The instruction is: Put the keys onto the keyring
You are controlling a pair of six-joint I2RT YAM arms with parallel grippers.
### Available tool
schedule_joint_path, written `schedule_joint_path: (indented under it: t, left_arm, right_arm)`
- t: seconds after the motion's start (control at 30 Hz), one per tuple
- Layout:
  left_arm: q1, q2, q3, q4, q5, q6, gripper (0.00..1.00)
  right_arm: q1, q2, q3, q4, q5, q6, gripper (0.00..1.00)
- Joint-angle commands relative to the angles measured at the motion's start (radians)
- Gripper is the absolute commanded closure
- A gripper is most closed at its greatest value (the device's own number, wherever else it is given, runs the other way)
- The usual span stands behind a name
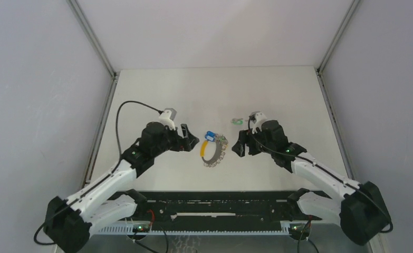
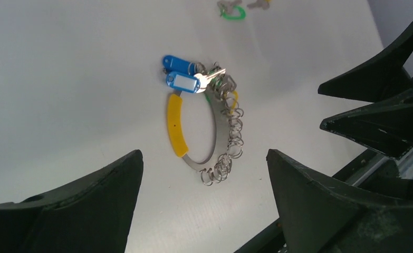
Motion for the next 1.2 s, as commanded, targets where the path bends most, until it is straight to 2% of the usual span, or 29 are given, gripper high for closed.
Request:
schedule_joint_path:
  t: [0.0, 0.13, 0.23, 0.43, 0.6, 0.87, 1.07, 1.17]
  left_arm:
    - [-0.047, 0.127, 0.03, 0.094, 0.012, -0.014, 0.09]
    - [-0.08, 0.251, 0.055, 0.151, 0.047, -0.012, 0.15]
    - [-0.094, 0.348, 0.075, 0.186, 0.08, -0.014, 0.23]
    - [-0.107, 0.5, 0.11, 0.192, 0.138, -0.004, 0.4]
    - [-0.11, 0.564, 0.105, 0.191, 0.15, -0.001, 0.45]
    - [-0.111, 0.623, 0.088, 0.178, 0.157, 0.011, 0.51]
    - [-0.11, 0.624, 0.074, 0.143, 0.128, 0.027, 0.52]
    - [-0.11, 0.61, 0.065, 0.117, 0.096, 0.039, 0.52]
  right_arm:
    - [0.042, 0.111, 0.032, 0.12, -0.049, -0.069, 0.25]
    - [0.075, 0.24, 0.081, 0.12, -0.1, -0.099, 0.36]
    - [0.106, 0.318, 0.107, 0.13, -0.107, -0.104, 0.44]
    - [0.134, 0.449, 0.163, 0.176, -0.127, -0.096, 0.5]
    - [0.139, 0.547, 0.229, 0.189, -0.154, -0.103, 0.56]
    - [0.13, 0.644, 0.325, 0.175, -0.146, -0.134, 0.57]
    - [0.091, 0.676, 0.352, 0.198, -0.102, -0.148, 0.54]
    - [0.086, 0.681, 0.374, 0.146, -0.074, -0.175, 0.53]
